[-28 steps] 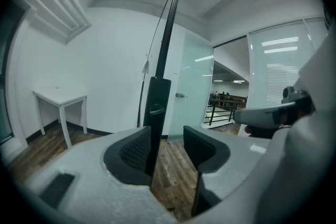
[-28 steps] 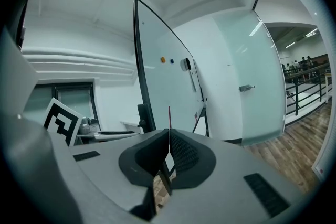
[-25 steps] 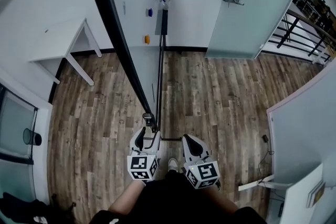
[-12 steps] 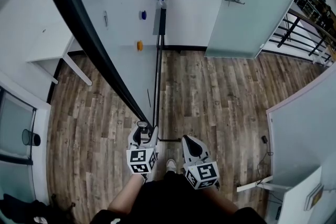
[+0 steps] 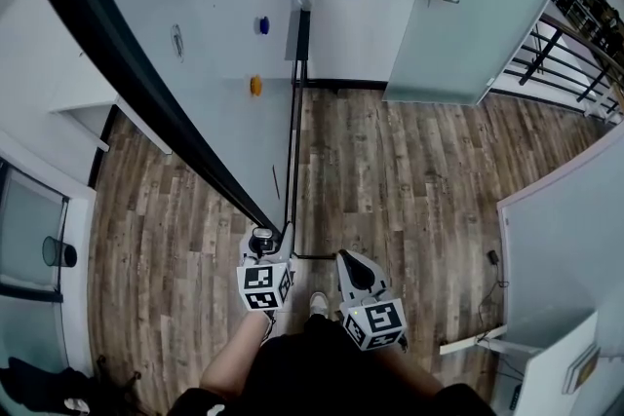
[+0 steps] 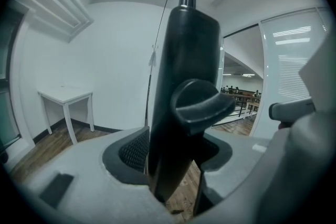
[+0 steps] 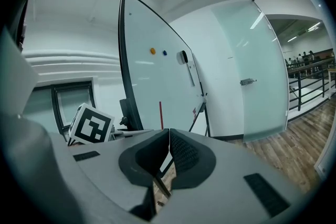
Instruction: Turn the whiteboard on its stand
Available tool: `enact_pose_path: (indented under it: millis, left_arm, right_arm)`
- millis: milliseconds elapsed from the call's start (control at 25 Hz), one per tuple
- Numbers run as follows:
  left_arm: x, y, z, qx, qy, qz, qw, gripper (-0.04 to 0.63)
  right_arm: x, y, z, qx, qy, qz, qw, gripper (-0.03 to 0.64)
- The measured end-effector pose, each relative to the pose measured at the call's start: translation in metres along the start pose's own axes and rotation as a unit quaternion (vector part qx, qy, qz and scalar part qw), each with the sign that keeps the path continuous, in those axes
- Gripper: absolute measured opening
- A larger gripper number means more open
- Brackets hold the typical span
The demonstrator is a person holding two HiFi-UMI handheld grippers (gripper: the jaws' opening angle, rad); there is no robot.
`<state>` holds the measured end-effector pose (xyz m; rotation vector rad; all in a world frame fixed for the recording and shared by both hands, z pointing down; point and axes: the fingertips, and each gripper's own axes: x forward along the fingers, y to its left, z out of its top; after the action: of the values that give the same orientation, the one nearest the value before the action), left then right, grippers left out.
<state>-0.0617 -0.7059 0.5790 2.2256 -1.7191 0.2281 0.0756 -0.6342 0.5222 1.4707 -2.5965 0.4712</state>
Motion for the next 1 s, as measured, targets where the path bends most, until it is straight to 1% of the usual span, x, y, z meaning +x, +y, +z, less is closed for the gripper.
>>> enact_pose_path:
  millis: [80, 160, 360, 560, 1000]
  left_arm:
    - [0.0, -0.001, 0.0, 0.002, -0.004, 0.0, 1.0, 0.213]
    - [0.0, -0.001, 0.001, 0.006, -0.007, 0.002, 1.0, 0.202]
    - [-0.002, -0.001, 0.001, 0.02, -0.011, 0.005, 0.9997, 0.192]
    - [-0.002, -0.001, 0.001, 0.03, -0.017, 0.0, 0.9994, 0.186]
    - [-0.018, 0.001, -0.007, 0.043, -0.009, -0.016, 0.9989, 0.183]
  right_arm:
    - [0.0, 0.0, 0.0, 0.003, 0.0, -0.002, 1.0, 0.014]
    - [0.0, 0.001, 0.0, 0.006, 0.0, -0.003, 1.0, 0.014]
    - [-0.006, 0.004, -0.004, 0.009, 0.002, -0.007, 1.0, 0.014]
    - [-0.013, 0.013, -0.01, 0.008, 0.002, -0.008, 1.0, 0.014]
    - [-0.045, 0.042, -0.024, 0.009, -0.004, -0.023, 1.0, 0.014]
